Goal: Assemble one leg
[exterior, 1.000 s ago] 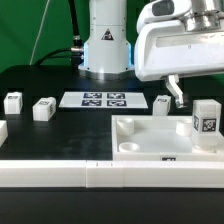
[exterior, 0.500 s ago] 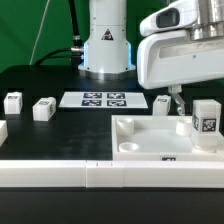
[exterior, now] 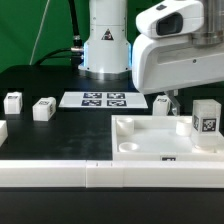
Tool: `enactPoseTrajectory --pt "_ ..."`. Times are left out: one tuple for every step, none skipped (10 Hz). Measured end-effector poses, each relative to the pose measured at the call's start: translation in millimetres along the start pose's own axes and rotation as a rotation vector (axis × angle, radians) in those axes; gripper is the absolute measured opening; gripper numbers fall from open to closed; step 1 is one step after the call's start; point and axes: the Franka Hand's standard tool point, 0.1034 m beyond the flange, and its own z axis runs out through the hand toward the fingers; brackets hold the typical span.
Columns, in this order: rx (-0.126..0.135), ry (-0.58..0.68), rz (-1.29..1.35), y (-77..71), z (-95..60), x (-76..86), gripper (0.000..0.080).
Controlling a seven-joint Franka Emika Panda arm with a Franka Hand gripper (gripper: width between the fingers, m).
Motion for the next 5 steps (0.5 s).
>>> enactPoseTrajectory --pt "0.0 0.001 0.004 2.1 -0.3 0.6 0.0649" --pt "0.0 0.001 0.004 2.2 -0.1 0.5 0.0649" --pt "0.0 0.0 0.005 2.6 0.4 0.3 0.0621" --pt "0.0 0.0 0.005 2.6 0.4 0.3 0.0621" --pt "0.0 0.0 0.005 2.6 0.4 0.3 0.0449"
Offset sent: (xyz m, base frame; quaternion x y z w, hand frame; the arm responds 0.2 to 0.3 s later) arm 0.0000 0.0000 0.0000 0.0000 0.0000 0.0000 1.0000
